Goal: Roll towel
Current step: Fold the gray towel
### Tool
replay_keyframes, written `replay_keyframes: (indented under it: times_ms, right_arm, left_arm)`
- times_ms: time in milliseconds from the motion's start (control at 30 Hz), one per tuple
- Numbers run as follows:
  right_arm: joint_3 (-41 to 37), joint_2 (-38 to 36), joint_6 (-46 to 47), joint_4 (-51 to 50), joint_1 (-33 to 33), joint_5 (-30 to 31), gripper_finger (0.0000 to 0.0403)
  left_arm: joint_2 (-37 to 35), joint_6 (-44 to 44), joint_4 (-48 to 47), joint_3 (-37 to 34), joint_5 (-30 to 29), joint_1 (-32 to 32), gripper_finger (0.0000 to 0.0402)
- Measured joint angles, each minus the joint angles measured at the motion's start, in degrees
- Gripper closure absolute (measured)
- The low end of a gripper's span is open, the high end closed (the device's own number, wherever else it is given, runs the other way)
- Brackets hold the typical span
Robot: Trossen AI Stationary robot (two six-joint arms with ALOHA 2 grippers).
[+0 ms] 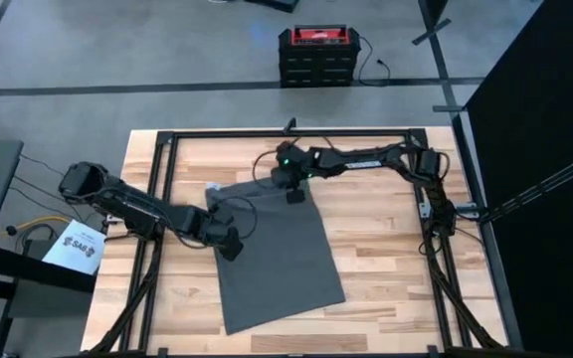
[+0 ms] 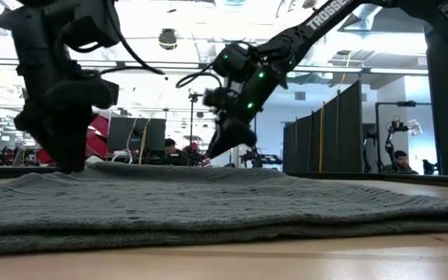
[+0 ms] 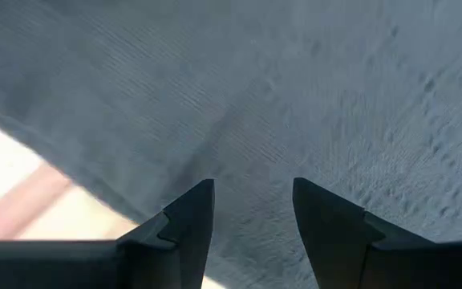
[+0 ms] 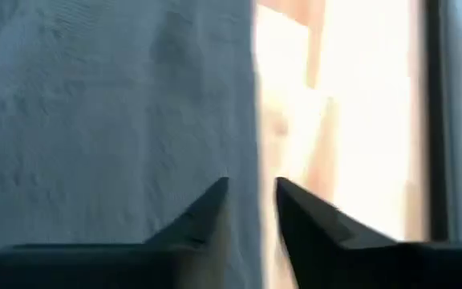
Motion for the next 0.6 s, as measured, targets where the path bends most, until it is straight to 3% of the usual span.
replay_keyframes:
  times_ms: [100,200,600]
  right_arm:
    - [0.98,1.61,1.15,1.6,1.24,-0.99,0.0391]
    - [3.1,2.88,1.57,2.64,2.08,-4.48,0.04]
    - [14.74,14.44,3.21,1.0,5.18,-6.99,0.0403]
  left_arm:
    - [2.93,-1.66,0.65,0.17,1.25,-1.62,0.0244]
    - [4.13,-3.48,0.42,0.35,1.2,-2.8,0.0244]
    - [3.58,-4.99,6.45,0.15,3.35,-11.39,0.0244]
